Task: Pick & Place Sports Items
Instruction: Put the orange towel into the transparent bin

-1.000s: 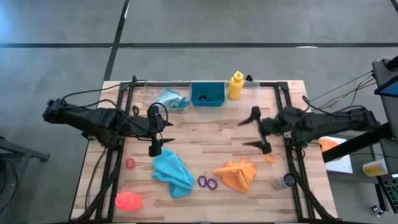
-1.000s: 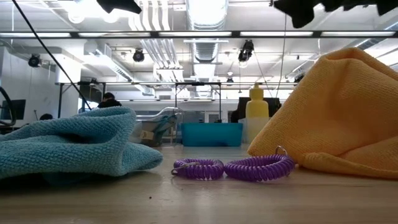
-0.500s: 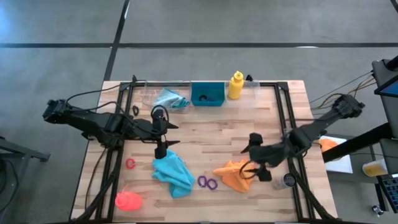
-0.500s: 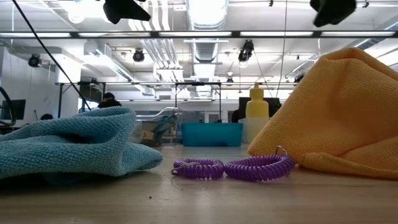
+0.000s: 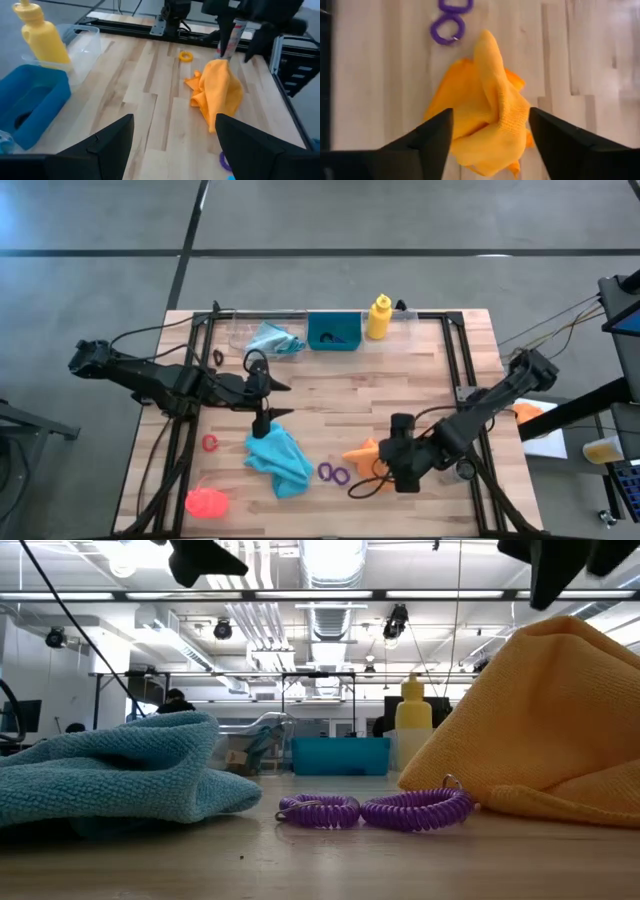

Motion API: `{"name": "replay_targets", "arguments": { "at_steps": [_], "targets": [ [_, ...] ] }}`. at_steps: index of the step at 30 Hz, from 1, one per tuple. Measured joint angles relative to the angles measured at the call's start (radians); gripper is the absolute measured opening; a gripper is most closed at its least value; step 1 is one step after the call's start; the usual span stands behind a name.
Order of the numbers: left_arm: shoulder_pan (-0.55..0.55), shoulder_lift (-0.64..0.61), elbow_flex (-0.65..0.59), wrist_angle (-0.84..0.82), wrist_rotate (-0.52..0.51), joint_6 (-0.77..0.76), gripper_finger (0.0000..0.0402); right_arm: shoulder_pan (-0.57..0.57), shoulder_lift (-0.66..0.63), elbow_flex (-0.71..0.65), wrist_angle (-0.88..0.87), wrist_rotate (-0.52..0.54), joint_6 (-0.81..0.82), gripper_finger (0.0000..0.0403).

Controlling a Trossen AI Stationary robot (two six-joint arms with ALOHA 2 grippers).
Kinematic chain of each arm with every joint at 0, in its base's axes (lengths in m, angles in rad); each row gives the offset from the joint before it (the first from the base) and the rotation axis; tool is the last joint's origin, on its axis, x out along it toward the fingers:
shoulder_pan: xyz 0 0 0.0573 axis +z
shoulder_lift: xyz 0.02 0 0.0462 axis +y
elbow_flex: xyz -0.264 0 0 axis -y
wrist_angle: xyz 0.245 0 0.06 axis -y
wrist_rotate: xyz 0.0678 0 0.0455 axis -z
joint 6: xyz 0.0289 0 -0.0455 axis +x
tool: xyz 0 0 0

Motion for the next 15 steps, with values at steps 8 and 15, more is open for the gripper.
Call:
{"name": "replay_targets", "arguments": {
  "at_steps": [8, 15],
  "targets": [
    [-0.001, 0.0, -0.003, -0.001, 0.104, -0.053, 0.0285, 0.0, 0.087, 0.008, -0.016, 0.002, 0.008, 0.0164],
    [-0.02, 0.0, -0.03, 0.013, 0.136, -0.086, 0.0285, -0.002, 0.081, 0.008, -0.02, 0.002, 0.008, 0.0093]
  ]
}}
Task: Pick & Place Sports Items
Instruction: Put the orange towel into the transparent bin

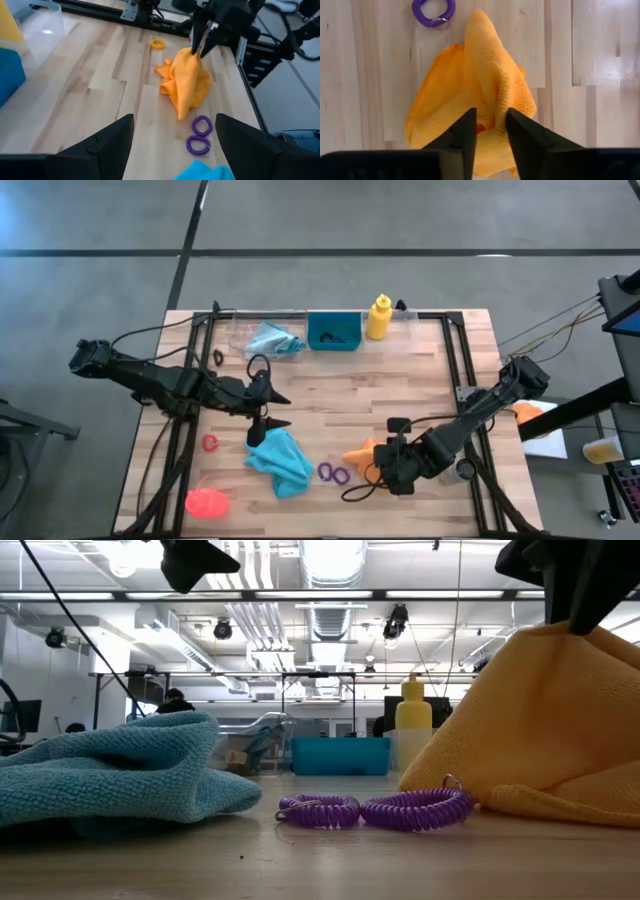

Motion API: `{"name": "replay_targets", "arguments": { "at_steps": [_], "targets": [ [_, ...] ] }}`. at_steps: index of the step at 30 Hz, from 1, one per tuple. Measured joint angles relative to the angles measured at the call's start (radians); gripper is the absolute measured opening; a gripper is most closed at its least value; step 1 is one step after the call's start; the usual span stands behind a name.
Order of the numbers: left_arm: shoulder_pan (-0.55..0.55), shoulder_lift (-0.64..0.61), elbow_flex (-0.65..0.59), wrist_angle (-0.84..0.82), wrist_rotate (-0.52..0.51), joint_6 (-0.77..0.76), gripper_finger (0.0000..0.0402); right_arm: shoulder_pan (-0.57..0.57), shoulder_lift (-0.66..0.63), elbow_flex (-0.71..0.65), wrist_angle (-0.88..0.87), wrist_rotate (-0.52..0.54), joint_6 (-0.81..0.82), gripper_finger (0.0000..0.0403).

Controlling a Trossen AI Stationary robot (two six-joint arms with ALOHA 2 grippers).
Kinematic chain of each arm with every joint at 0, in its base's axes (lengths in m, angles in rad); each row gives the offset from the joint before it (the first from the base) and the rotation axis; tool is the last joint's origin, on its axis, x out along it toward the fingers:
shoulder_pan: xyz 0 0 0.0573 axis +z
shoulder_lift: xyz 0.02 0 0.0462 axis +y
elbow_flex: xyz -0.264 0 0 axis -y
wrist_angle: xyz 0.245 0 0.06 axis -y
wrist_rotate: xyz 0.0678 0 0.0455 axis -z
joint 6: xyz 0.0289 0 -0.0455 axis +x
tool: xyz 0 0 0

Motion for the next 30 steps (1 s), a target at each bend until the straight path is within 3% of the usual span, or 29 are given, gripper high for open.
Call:
{"name": "replay_targets", "arguments": {
  "at_steps": [9, 14, 18, 24, 30],
  "targets": [
    [-0.016, 0.001, -0.049, 0.028, 0.0, -0.02, 0.0285, -0.004, -0.026, 0.0, -0.047, 0.0, 0.0, 0.0015],
    [-0.016, 0.001, -0.084, 0.088, 0.0, -0.02, 0.0285, -0.009, -0.026, 0.001, -0.056, 0.037, 0.003, 0.0011],
    [-0.016, 0.001, -0.086, 0.105, 0.0, -0.019, 0.0285, -0.009, -0.026, 0.069, -0.153, 0.138, 0.015, 0.0011],
    [-0.016, 0.001, -0.084, 0.143, 0.0, 0.026, 0.0285, 0.023, -0.027, 0.246, -0.36, 0.397, 0.077, 0.0011],
    [-0.016, 0.002, -0.084, 0.236, 0.0, 0.147, 0.0285, 0.015, -0.027, 0.33, -0.387, 0.463, 0.044, 0.0011]
  ]
}}
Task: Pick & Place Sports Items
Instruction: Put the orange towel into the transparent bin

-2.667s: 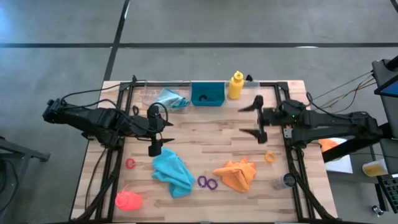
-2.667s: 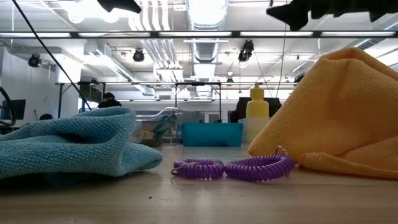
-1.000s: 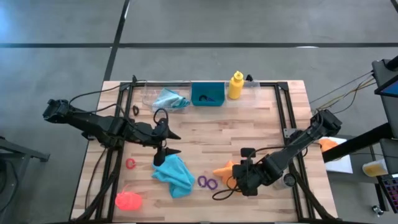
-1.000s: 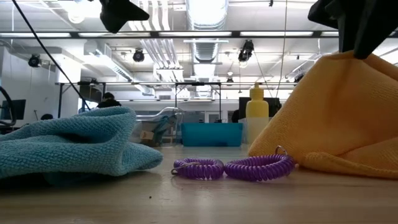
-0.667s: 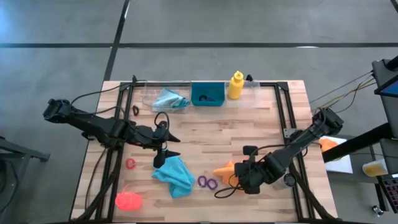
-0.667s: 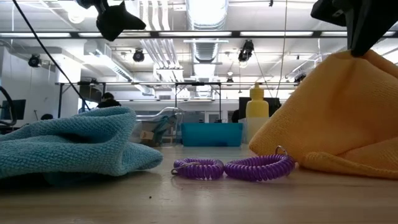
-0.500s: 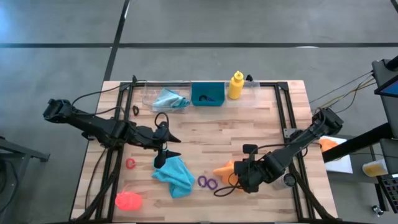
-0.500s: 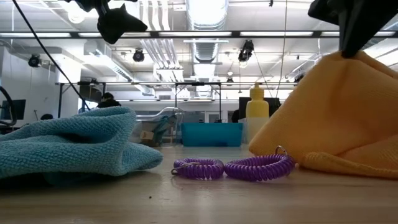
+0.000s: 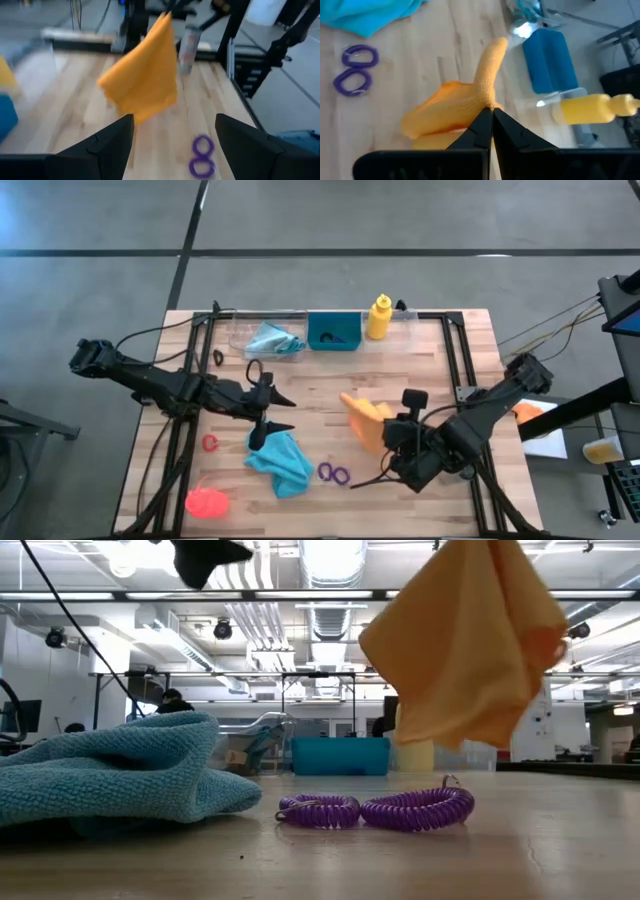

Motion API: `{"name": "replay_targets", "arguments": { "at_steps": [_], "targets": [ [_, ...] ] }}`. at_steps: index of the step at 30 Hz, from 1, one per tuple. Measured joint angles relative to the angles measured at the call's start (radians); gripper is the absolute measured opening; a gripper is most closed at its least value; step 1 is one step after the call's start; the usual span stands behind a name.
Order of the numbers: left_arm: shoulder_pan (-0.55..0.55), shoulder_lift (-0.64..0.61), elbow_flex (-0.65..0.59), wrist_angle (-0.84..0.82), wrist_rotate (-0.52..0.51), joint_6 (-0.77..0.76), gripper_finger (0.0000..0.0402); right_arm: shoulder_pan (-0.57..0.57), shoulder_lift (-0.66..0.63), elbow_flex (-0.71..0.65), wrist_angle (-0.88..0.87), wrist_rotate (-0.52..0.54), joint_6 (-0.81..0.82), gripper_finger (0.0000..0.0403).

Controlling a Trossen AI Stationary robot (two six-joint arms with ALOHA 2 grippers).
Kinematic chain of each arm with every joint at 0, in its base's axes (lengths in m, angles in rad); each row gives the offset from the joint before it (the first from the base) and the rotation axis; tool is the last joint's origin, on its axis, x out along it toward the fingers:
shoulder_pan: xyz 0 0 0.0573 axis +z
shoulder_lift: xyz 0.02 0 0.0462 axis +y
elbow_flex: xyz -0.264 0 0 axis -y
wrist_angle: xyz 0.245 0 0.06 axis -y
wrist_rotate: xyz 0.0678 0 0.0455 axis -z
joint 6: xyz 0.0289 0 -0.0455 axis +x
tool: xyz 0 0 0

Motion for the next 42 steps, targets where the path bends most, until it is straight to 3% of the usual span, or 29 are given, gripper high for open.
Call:
{"name": "replay_targets", "arguments": {
  "at_steps": [9, 21, 30, 35, 42],
  "targets": [
    [0.0, 0.0, 0.0, 0.171, 0.0, 0.154, 0.0286, -0.137, 0.0, 0.017, 0.052, 0.016, -0.037, 0.0011],
    [0.001, 0.005, -0.01, 0.15, 0.0, 0.16, 0.0286, -0.338, 0.0, 0.017, 0.357, -0.367, -0.204, 0.001],
    [-0.007, 0.007, -0.086, 0.153, -0.006, 0.182, 0.0286, -0.454, 0.0, 0.016, 0.53, -0.446, -0.297, 0.001],
    [-0.007, 0.033, -0.099, 0.187, -0.097, 0.186, 0.0286, -0.507, 0.003, 0.016, 0.598, -0.448, -0.334, 0.001],
    [-0.006, 0.161, -0.098, 0.304, -0.272, 0.182, 0.0286, -0.563, 0.016, 0.015, 0.642, -0.453, -0.346, 0.001]
  ]
}}
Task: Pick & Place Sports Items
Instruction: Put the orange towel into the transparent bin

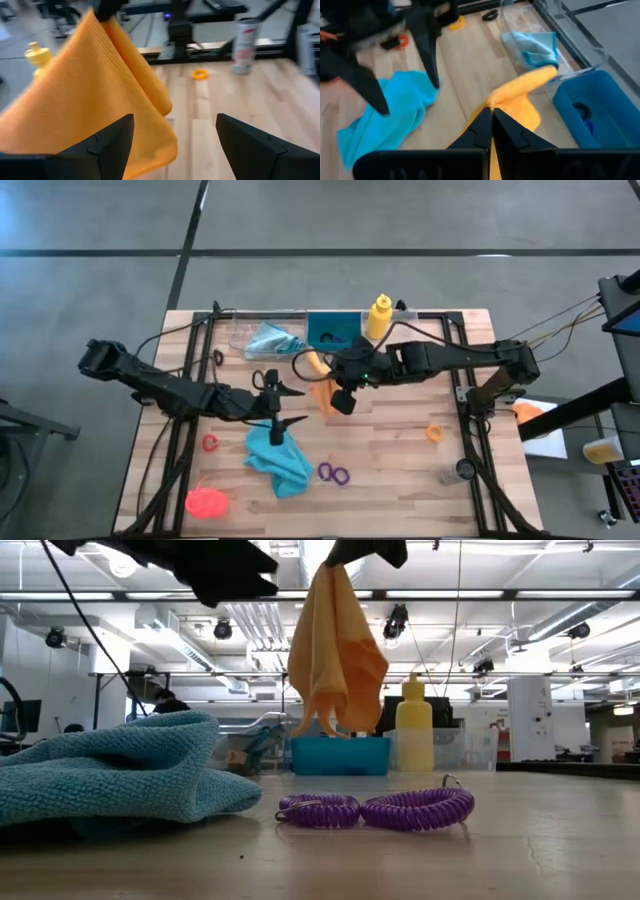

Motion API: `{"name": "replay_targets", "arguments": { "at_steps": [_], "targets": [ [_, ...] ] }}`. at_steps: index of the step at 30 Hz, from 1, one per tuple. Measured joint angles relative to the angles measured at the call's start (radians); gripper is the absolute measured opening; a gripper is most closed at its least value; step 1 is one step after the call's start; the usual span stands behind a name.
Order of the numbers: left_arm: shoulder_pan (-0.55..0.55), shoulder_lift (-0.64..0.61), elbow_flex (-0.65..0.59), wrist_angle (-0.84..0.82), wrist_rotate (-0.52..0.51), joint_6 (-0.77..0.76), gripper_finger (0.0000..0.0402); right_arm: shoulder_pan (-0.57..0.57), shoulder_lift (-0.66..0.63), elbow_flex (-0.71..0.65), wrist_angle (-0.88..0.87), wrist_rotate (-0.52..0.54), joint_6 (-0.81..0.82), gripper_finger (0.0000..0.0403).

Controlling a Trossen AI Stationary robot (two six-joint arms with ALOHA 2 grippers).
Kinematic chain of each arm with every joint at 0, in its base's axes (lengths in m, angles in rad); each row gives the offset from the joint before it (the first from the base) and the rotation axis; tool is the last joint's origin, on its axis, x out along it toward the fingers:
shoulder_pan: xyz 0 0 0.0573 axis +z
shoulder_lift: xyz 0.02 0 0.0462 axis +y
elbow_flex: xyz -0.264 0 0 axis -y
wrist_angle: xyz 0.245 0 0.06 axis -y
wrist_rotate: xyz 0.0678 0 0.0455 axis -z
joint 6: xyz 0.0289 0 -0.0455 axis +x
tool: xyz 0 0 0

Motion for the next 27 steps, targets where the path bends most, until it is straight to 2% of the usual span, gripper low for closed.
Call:
{"name": "replay_targets", "arguments": {
  "at_steps": [8, 10, 17, 27],
  "targets": [
    [0.003, 0.157, 0.05, 0.022, -0.249, -0.086, 0.0286, -0.016, 0.001, 0.0, 0.067, -0.011, -0.023, 0.001],
    [0.003, 0.186, 0.065, 0.025, -0.281, -0.102, 0.0286, -0.015, 0.001, 0.0, 0.072, -0.011, -0.029, 0.001],
    [0.003, 0.229, 0.121, 0.027, -0.281, -0.105, 0.0286, -0.015, 0.001, -0.005, 0.07, -0.012, -0.034, 0.001],
    [0.034, 0.244, 0.127, 0.051, -0.252, -0.135, 0.0285, -0.015, 0.001, -0.025, 0.069, -0.014, -0.04, 0.001]
  ]
}}
